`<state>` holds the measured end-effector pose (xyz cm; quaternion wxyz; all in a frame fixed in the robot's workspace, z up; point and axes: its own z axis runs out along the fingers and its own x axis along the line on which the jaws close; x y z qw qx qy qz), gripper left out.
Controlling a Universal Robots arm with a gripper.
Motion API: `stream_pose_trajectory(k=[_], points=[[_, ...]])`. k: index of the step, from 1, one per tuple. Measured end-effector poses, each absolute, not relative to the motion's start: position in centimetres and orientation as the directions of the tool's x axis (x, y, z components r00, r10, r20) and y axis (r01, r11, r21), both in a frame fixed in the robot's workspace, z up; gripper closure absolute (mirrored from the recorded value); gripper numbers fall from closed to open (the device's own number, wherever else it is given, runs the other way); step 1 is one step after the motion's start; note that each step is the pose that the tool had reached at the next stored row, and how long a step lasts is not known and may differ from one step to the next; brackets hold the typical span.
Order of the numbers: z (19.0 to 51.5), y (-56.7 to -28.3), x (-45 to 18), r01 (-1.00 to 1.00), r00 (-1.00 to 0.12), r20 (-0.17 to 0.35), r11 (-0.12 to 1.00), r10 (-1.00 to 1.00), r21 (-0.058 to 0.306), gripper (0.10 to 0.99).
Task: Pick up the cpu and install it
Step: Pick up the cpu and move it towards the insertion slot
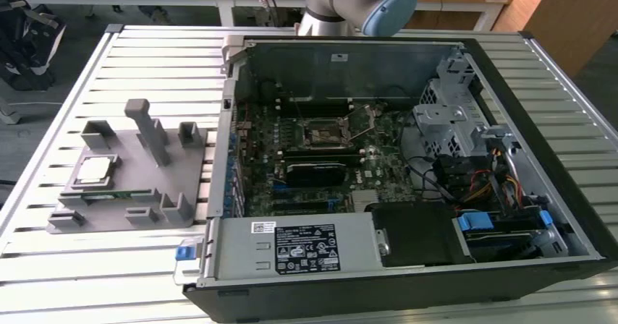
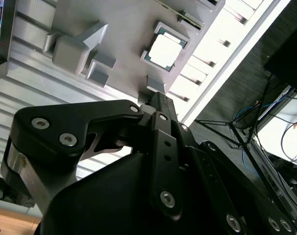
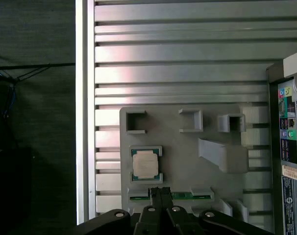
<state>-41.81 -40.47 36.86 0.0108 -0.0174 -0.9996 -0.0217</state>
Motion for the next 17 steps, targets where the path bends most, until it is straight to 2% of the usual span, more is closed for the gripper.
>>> stream_pose_trajectory(k=[11,17], points=[[36.64,-40.51,-41.81,0.035,-0.999,0.022,0.998,0.034,0.045,0.980],[36.27,-40.92,-41.82,0.032,-0.999,0.023,0.997,0.030,0.073,0.980]])
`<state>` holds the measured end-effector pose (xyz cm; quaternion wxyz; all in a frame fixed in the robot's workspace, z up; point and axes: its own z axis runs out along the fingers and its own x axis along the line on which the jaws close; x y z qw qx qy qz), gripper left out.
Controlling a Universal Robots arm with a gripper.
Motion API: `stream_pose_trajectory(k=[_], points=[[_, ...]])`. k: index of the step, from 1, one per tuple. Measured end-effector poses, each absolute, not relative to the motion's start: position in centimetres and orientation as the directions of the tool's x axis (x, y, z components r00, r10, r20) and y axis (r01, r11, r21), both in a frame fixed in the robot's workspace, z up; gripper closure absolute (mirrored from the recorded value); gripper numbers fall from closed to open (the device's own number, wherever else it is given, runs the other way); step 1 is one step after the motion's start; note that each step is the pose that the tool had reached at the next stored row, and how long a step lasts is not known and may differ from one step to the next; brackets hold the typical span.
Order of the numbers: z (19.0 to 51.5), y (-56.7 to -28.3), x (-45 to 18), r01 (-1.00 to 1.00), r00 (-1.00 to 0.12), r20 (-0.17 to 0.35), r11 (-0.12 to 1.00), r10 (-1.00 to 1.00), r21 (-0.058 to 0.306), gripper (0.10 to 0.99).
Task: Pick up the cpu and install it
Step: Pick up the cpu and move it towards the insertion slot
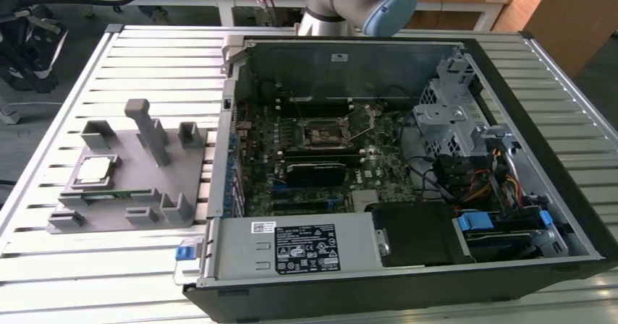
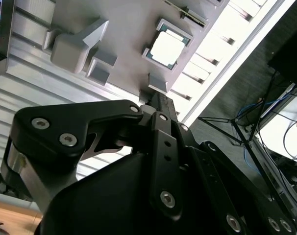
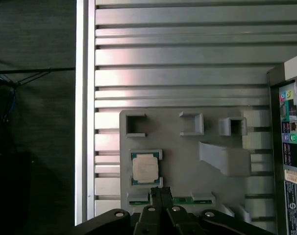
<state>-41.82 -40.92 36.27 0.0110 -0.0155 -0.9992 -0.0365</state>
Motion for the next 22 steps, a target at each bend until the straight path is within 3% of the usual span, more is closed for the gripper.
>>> stream_pose_trajectory(k=[11,12,13,16,19,21,22], points=[[35.7,-41.4,-41.9,0.025,-0.999,0.023,0.997,0.023,0.080,0.973],[35.6,-41.4,-41.9,0.024,-0.999,0.023,0.997,0.022,0.080,0.918],[35.5,-41.4,-41.9,0.024,-0.999,0.023,0.997,0.022,0.080,0.918],[35.3,-41.5,-41.9,0.021,-1.000,0.024,0.997,0.020,0.080,0.737],[35.0,-41.6,-41.9,0.018,-1.000,0.027,0.997,0.016,0.080,0.678],[34.8,-41.6,-41.9,0.016,-0.999,0.029,0.997,0.013,0.080,0.561],[34.7,-41.6,-41.9,0.015,-0.999,0.031,0.997,0.012,0.080,0.561]])
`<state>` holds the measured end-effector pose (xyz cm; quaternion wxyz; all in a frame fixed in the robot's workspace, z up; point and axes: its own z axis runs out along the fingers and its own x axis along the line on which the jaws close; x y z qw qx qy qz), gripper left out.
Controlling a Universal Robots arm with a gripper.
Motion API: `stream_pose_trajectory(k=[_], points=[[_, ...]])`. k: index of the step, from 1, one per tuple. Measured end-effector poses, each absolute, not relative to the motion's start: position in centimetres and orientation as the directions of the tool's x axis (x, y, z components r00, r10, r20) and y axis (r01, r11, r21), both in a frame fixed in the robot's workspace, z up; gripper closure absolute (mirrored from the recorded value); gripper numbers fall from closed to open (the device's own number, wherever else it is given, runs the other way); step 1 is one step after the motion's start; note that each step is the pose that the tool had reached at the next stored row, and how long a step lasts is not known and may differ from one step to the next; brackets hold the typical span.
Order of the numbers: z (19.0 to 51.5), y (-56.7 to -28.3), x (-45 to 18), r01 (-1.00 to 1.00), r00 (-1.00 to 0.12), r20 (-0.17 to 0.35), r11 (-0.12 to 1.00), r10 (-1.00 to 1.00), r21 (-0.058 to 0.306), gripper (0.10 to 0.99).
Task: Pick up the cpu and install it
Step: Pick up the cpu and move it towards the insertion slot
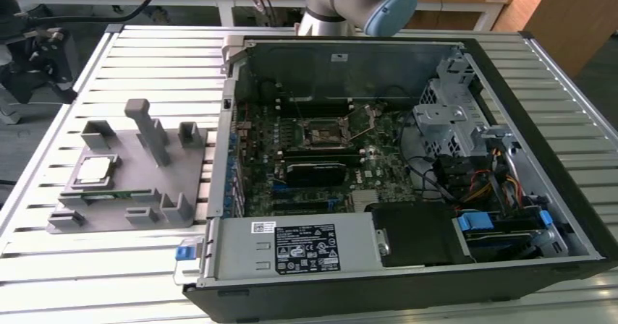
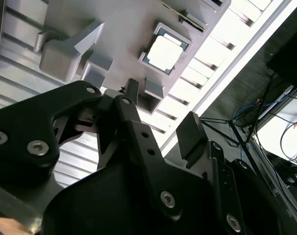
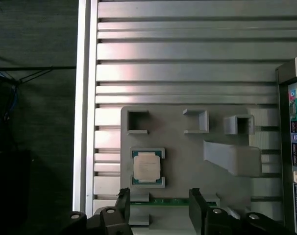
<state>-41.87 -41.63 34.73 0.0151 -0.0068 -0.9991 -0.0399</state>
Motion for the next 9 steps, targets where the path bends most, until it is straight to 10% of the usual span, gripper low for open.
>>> stream_pose_trajectory(k=[9], points=[[33.6,-41.9,-41.9,0.009,-0.999,0.044,0.997,0.005,0.082,0.380]])
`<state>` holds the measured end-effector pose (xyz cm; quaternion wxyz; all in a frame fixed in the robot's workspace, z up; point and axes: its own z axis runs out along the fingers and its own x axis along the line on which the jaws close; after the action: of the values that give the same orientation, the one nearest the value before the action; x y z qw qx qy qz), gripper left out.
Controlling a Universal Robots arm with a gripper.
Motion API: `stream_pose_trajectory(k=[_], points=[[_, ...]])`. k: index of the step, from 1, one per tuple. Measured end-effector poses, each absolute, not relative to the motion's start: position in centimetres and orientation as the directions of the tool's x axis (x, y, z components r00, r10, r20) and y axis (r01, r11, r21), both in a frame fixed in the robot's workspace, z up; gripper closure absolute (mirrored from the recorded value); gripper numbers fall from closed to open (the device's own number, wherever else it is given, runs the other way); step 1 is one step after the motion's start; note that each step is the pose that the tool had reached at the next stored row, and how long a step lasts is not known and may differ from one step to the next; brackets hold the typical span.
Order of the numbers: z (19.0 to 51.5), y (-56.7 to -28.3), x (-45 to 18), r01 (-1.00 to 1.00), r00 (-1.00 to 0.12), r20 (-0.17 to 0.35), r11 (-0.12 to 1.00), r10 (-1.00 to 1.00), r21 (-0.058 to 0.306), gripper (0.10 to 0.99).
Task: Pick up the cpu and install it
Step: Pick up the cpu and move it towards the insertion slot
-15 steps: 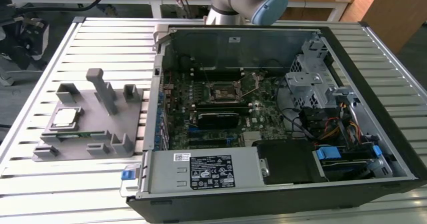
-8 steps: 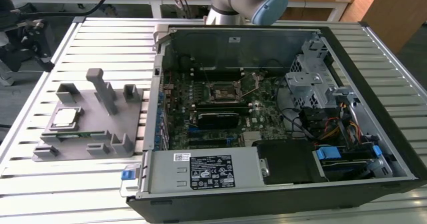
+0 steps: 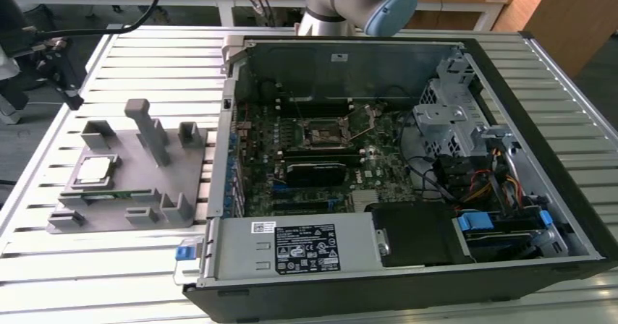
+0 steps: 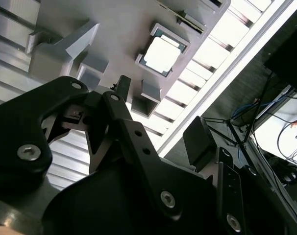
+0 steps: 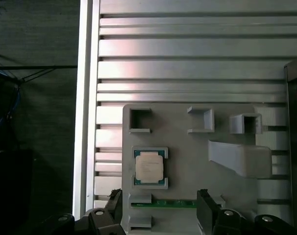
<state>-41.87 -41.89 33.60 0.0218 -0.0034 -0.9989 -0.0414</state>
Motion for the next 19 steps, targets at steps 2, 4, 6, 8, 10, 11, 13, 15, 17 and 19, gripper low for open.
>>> stream_pose_trajectory(k=[2,4,6,8,10,11,13,15,17,19], points=[[33.41,-41.90,-41.87,0.008,-0.999,0.046,0.997,0.004,0.083,0.380],[33.31,-41.90,-41.86,0.008,-0.999,0.047,0.997,0.004,0.083,0.380],[33.24,-41.91,-41.87,0.008,-0.999,0.047,0.997,0.004,0.083,0.380],[33.17,-41.91,-41.87,0.008,-0.999,0.047,0.997,0.004,0.083,0.380],[33.12,-41.91,-41.87,0.008,-0.999,0.047,0.997,0.004,0.083,0.380],[33.10,-41.91,-41.87,0.008,-0.999,0.047,0.997,0.004,0.083,0.380],[33.04,-41.92,-41.89,0.008,-0.999,0.047,0.997,0.004,0.083,0.380],[32.98,-41.91,-41.89,0.007,-0.999,0.046,0.997,0.004,0.083,0.380],[32.92,-41.90,-41.90,0.008,-0.999,0.047,0.997,0.004,0.083,0.380],[32.87,-41.90,-41.91,0.008,-0.999,0.048,0.997,0.004,0.083,0.380]])
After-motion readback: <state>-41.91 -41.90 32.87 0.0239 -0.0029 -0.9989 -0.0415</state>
